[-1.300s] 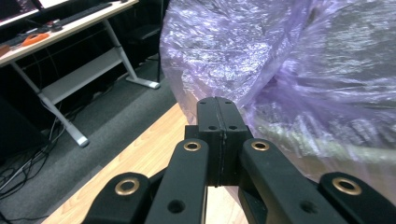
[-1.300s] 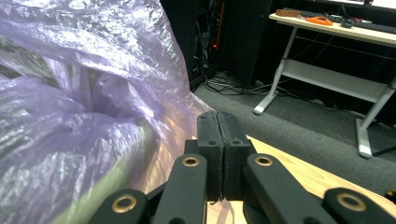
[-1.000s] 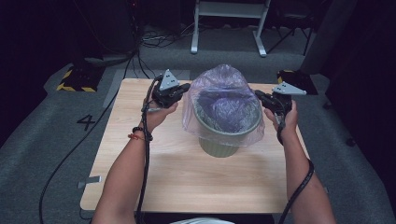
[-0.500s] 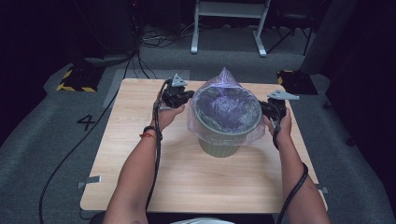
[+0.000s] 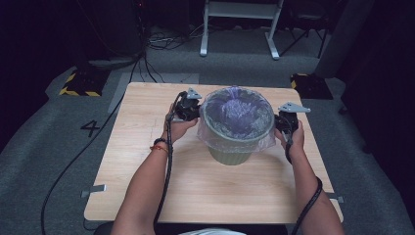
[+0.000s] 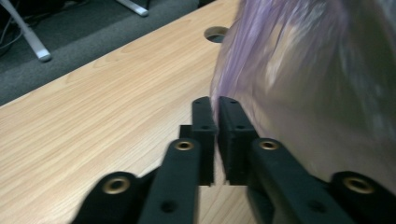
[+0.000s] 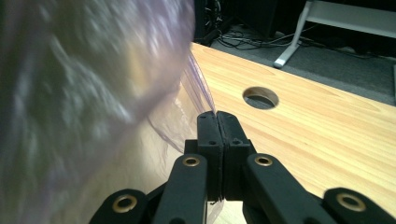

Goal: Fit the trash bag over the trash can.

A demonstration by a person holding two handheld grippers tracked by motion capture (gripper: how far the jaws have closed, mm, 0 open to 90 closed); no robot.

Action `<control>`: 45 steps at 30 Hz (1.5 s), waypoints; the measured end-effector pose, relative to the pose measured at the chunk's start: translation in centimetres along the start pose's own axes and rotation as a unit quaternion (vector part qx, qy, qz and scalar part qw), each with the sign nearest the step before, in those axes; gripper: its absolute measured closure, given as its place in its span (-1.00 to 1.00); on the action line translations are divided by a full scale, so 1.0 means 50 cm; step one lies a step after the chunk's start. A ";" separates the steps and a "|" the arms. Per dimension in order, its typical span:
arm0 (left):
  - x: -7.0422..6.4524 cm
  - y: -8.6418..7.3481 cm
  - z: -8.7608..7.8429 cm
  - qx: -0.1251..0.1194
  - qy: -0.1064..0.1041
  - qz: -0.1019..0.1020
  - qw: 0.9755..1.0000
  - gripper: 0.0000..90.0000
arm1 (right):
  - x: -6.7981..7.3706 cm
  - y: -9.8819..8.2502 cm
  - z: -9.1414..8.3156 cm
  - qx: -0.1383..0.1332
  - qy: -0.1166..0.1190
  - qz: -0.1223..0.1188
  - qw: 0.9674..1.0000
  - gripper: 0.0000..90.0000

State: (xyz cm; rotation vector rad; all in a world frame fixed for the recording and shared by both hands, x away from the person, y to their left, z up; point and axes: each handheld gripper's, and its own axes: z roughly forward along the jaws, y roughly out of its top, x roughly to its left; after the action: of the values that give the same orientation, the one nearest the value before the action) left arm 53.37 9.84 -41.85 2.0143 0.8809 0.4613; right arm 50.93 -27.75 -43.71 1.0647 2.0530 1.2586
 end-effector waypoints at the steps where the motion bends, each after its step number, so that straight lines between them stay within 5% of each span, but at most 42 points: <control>1: 0.005 -0.004 -0.006 -0.003 0.003 -0.006 1.000 0.59 | -0.005 -0.004 -0.005 -0.001 -0.003 0.002 1.000 0.94; 8: 0.016 -0.029 -0.076 -0.048 0.012 -0.001 0.999 -0.03 | -0.020 -0.014 -0.042 -0.012 -0.010 -0.007 1.000 0.68; 16: -0.027 -0.069 -0.141 -0.060 -0.032 0.052 0.996 -0.32 | -0.031 -0.033 -0.092 -0.006 -0.008 -0.049 0.999 0.11; 22: -0.082 -0.097 -0.155 -0.052 -0.082 0.084 0.992 -0.49 | -0.020 -0.055 -0.123 0.004 -0.004 -0.095 0.995 -0.16; 28: -0.138 -0.109 -0.146 -0.049 -0.130 0.115 0.984 -0.58 | -0.007 -0.067 -0.130 0.010 -0.017 -0.123 0.992 -0.34; 30: -0.154 -0.117 -0.143 -0.054 -0.134 0.122 0.982 -0.57 | 0.000 -0.080 -0.133 0.016 -0.001 -0.132 0.991 -0.36; 34: -0.164 -0.123 -0.140 -0.057 -0.119 0.126 0.983 -0.51 | 0.017 -0.116 -0.134 0.039 0.002 -0.148 0.988 -0.44; 40: -0.160 -0.121 -0.145 -0.060 -0.093 0.138 0.984 0.08 | 0.042 -0.111 -0.180 -0.014 0.011 -0.135 0.991 -0.46; 45: -0.159 -0.120 -0.144 -0.051 -0.083 0.153 0.984 0.59 | 0.069 -0.076 -0.210 -0.062 0.009 -0.139 0.988 -0.33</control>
State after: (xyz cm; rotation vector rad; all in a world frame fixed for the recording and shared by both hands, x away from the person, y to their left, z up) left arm 41.12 10.35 -42.80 2.0664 0.4397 0.4889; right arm 39.83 -31.19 -42.51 0.6861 2.0223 1.2368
